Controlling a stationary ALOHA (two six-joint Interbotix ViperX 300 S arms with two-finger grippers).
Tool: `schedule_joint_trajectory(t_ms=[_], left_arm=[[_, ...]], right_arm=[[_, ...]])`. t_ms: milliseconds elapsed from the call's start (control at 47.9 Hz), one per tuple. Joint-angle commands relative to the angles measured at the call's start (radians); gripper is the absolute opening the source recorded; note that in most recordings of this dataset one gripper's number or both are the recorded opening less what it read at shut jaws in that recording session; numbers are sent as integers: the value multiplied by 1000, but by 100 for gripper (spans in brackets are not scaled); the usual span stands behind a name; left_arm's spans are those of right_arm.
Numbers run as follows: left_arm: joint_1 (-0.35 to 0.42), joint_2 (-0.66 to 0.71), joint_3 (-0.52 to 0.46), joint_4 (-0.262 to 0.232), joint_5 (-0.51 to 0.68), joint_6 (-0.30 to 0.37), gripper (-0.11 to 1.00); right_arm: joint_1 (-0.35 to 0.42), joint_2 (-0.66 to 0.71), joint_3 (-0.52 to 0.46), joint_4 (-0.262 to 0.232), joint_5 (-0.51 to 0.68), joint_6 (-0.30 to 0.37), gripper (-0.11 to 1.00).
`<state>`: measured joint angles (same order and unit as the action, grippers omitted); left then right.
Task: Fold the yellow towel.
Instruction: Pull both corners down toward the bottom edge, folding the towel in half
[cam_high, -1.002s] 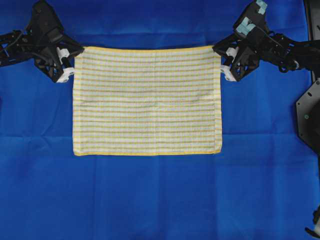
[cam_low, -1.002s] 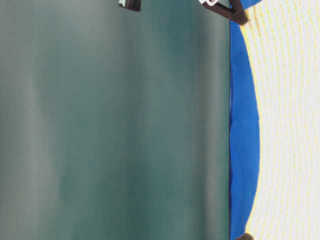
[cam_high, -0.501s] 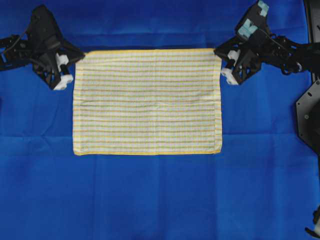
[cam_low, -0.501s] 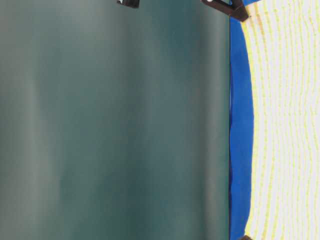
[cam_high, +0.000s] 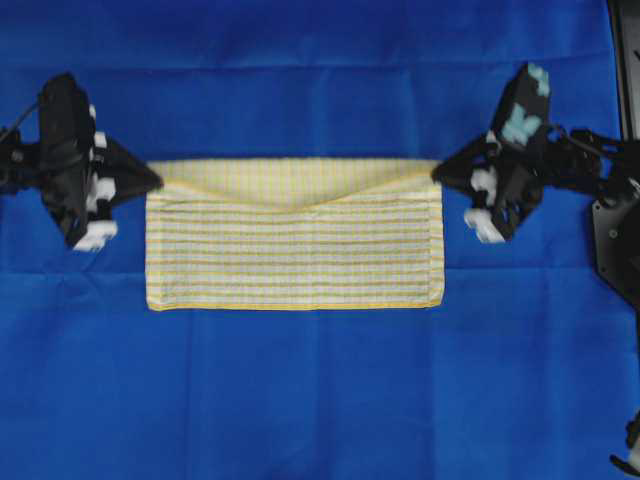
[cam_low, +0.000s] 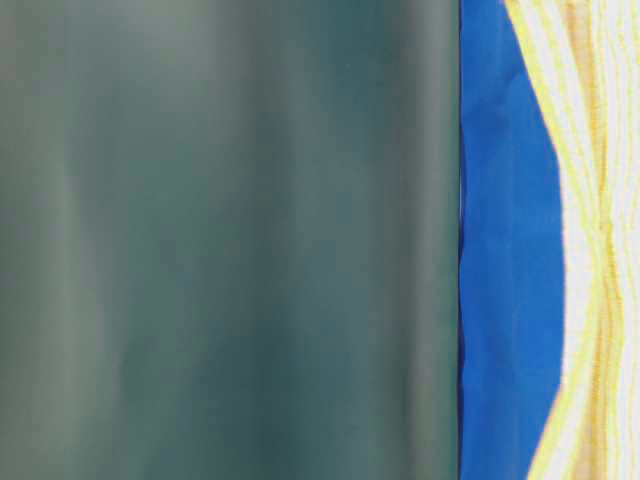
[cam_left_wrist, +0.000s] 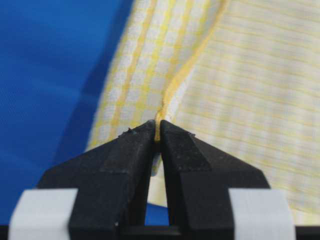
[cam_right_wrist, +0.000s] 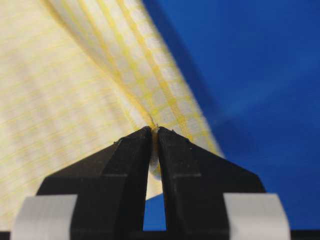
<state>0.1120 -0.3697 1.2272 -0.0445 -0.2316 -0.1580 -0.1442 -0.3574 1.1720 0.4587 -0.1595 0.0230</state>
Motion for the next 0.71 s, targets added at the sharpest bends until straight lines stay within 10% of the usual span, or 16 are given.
schedule_joint_trajectory(t_ms=[0,689], left_arm=[[-83,-38,8,-2,-5,-35,3],[-302,-63,8,-2,-5,-121,3]], right_arm=[[71,-35,-2,25,0,-2,6],[311,-44,-6,87,0,-2,6]])
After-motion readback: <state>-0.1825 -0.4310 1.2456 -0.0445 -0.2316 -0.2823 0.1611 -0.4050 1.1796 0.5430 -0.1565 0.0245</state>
